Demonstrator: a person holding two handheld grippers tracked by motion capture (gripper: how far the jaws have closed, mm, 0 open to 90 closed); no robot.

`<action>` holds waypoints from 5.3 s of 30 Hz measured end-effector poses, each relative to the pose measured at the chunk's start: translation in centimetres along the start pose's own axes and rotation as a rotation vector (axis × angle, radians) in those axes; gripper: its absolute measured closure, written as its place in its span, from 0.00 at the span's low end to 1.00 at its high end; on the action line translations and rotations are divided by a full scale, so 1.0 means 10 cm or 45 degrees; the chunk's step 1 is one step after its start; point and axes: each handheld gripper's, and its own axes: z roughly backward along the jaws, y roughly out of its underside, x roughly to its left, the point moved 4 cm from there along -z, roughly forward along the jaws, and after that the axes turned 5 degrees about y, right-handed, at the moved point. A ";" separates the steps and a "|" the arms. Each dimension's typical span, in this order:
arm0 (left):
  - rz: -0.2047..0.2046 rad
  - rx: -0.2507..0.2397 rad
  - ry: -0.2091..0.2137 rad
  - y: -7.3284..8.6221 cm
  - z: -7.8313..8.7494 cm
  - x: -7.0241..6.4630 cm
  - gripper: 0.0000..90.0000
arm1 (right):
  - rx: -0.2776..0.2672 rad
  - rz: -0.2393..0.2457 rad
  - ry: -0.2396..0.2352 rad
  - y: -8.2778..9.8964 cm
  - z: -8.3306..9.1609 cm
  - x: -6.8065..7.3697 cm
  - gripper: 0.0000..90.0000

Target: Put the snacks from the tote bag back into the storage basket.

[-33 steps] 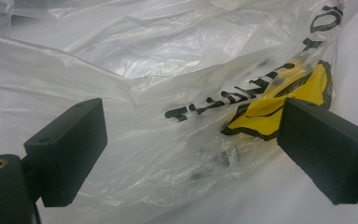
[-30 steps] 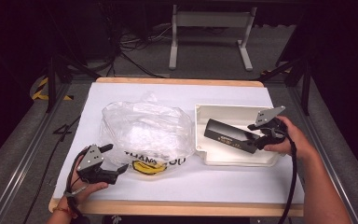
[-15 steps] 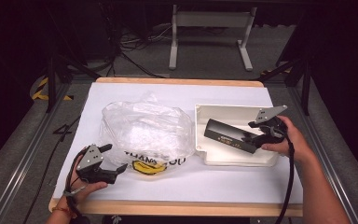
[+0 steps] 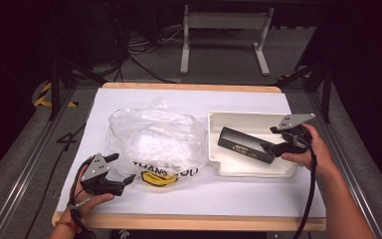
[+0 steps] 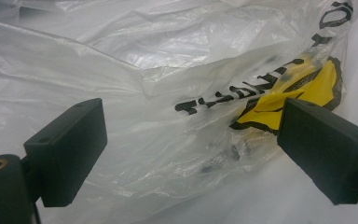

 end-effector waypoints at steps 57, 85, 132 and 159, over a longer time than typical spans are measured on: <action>-0.007 0.018 -0.001 0.01 0.00 -0.01 0.10 | -0.233 -0.157 0.243 0.46 0.69 0.30 0.19; 0.004 0.019 -0.021 0.02 0.02 -0.01 0.08 | -0.364 -0.330 0.380 0.97 0.75 0.39 0.13; 0.042 0.007 -0.099 0.19 0.12 0.17 0.10 | -0.507 -0.419 0.441 1.45 0.46 0.40 0.09; 0.076 0.005 -0.097 0.20 0.12 0.18 0.08 | -0.507 -0.474 0.437 1.48 0.44 0.38 0.08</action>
